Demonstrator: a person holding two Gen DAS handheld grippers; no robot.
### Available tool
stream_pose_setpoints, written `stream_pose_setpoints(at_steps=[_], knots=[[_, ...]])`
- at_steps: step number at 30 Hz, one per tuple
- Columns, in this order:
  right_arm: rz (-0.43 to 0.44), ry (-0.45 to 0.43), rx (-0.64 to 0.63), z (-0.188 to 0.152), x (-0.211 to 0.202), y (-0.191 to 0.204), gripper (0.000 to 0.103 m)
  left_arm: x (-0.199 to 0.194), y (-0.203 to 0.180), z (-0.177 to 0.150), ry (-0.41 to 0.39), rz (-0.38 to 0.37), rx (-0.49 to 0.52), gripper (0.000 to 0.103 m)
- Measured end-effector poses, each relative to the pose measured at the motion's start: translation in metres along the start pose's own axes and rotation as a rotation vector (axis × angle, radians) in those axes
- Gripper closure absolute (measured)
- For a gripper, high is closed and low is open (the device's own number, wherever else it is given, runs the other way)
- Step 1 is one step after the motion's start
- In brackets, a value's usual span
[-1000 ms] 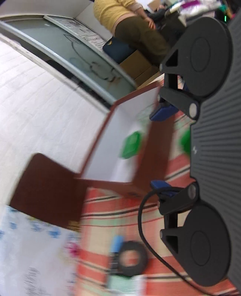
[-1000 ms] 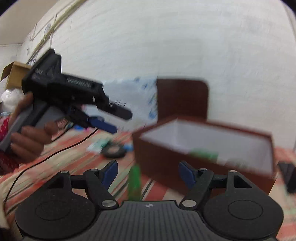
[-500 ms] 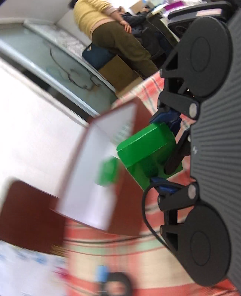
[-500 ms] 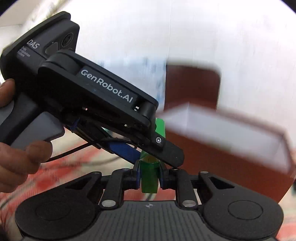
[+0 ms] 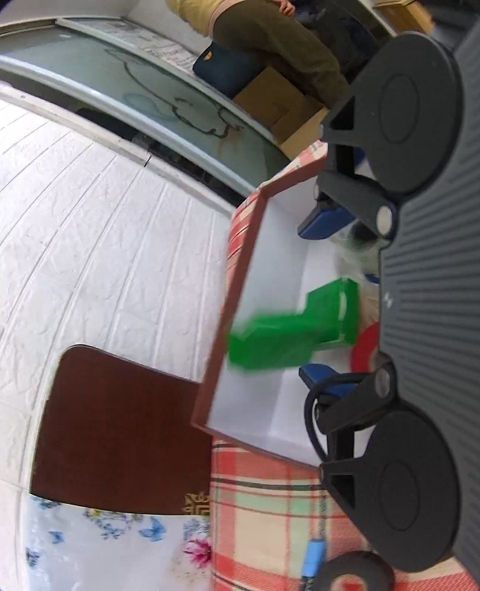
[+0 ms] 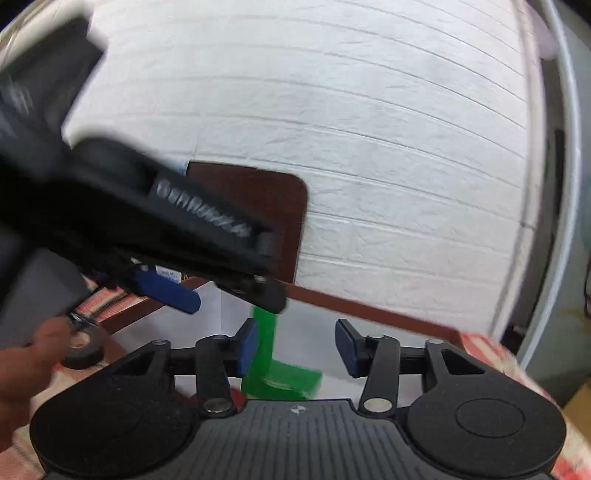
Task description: Organize objects
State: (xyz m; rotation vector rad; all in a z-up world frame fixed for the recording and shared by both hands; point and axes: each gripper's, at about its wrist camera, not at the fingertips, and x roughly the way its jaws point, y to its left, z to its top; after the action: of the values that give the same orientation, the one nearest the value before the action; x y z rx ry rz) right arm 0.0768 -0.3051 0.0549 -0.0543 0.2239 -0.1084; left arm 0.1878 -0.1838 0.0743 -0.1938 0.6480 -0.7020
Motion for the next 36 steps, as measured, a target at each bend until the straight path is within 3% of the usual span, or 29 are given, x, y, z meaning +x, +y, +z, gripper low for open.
stream_pose_setpoints(at_steps=[4,8,12,20,26,28,29,30,31,34,36], knots=[[0.035,0.015,0.025,-0.025,-0.043,0.007,0.040,-0.024,0.009,-0.023,-0.034,0.012,0.037,0.026],[0.135,0.168,-0.024,-0.053,-0.043,0.043,0.039,-0.062,0.018,-0.052,-0.086,0.035,0.075,0.025],[0.229,0.290,-0.058,-0.075,-0.028,0.078,0.039,-0.088,0.041,-0.075,-0.072,0.083,0.078,0.025],[0.280,0.316,-0.173,-0.081,-0.037,0.118,0.034,-0.135,0.116,-0.102,-0.065,0.334,-0.017,0.025],[0.332,0.316,-0.216,-0.079,-0.033,0.144,0.034,-0.165,0.187,-0.121,-0.082,0.636,-0.046,0.025],[0.349,0.314,-0.213,-0.075,-0.020,0.155,0.034,-0.172,0.215,-0.131,-0.071,0.698,-0.101,0.025],[0.356,0.311,-0.214,-0.072,-0.012,0.161,0.034,-0.175,0.230,-0.137,-0.070,0.702,-0.159,0.025],[0.366,0.303,-0.215,-0.069,-0.003,0.168,0.034,-0.184,0.237,-0.139,-0.127,0.670,-0.199,0.024],[0.378,0.289,-0.216,-0.065,0.006,0.175,0.034,-0.190,0.241,-0.139,-0.158,0.632,-0.232,0.014],[0.371,0.239,-0.217,-0.048,0.039,0.198,0.033,-0.190,0.245,-0.140,-0.175,0.625,-0.232,0.011],[0.361,0.216,-0.213,-0.039,0.063,0.213,0.023,-0.188,0.247,-0.139,-0.178,0.609,-0.233,0.010]])
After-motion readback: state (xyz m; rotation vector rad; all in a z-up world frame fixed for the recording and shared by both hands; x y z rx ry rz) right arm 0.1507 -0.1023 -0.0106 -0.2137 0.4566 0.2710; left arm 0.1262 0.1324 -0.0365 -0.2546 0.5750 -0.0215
